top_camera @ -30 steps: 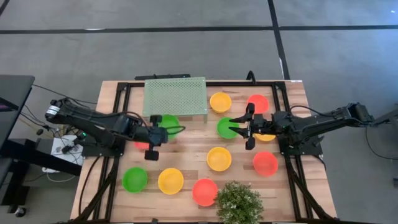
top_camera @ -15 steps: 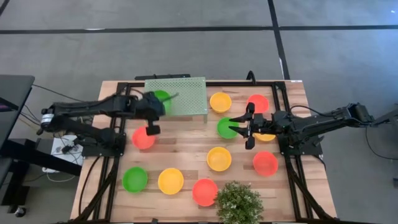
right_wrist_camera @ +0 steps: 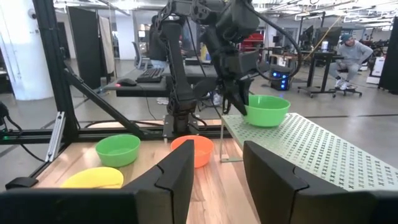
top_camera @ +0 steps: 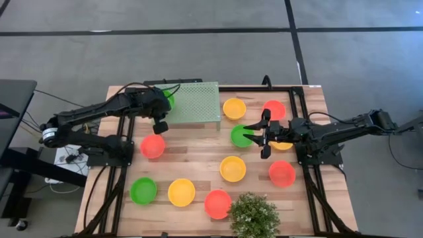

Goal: Pick & Place Mini bowls
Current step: Put the green bowl on the shelf, then put the yellow bowl on the shelf

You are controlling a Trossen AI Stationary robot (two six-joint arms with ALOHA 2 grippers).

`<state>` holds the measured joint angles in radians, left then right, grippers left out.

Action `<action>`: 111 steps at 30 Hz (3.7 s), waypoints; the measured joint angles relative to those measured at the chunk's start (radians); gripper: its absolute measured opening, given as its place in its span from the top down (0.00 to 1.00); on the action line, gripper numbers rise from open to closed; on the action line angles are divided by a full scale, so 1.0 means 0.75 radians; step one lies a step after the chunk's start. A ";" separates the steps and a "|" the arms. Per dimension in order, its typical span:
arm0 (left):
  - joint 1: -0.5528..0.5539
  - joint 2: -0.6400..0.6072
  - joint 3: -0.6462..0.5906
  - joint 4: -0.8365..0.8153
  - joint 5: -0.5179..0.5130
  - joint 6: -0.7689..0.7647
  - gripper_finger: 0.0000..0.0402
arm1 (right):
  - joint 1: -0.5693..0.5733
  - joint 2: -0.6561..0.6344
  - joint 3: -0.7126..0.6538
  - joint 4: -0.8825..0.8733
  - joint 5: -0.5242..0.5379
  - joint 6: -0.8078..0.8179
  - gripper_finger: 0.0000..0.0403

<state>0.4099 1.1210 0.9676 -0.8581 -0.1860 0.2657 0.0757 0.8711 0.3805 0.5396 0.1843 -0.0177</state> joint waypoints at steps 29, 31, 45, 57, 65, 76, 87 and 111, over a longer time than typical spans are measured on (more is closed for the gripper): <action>0.106 0.000 0.000 0.066 -0.001 0.139 0.81 | -0.001 0.000 0.000 0.031 0.000 -0.059 0.67; 0.106 0.000 0.000 0.088 0.000 0.144 0.78 | -0.008 0.000 0.000 0.031 0.000 -0.058 0.66; -0.139 -0.050 0.000 0.232 0.000 0.140 0.74 | -0.164 0.104 0.001 0.030 0.000 0.068 0.66; -0.780 -0.127 0.000 0.252 0.096 -0.369 0.74 | -0.161 0.301 0.170 -0.164 -0.005 0.154 0.66; -1.099 0.048 -0.001 0.254 0.006 -0.501 0.74 | -0.155 0.431 0.326 -0.412 -0.004 0.155 0.67; -1.110 0.197 -0.002 0.259 -0.096 -0.472 0.74 | -0.326 0.598 0.472 -0.760 0.169 0.152 0.67; -1.105 -0.139 -0.002 0.257 -0.215 -0.395 0.74 | -0.501 0.872 0.771 -1.277 0.015 0.130 0.67; -1.105 -0.489 -0.188 0.289 -0.221 -0.360 0.74 | -0.628 1.332 1.141 -1.612 -0.087 0.081 0.71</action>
<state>-0.4191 0.7540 0.8265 -0.6415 -0.3519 -0.0040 -0.3955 1.8702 1.2363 -0.6696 0.1193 0.0431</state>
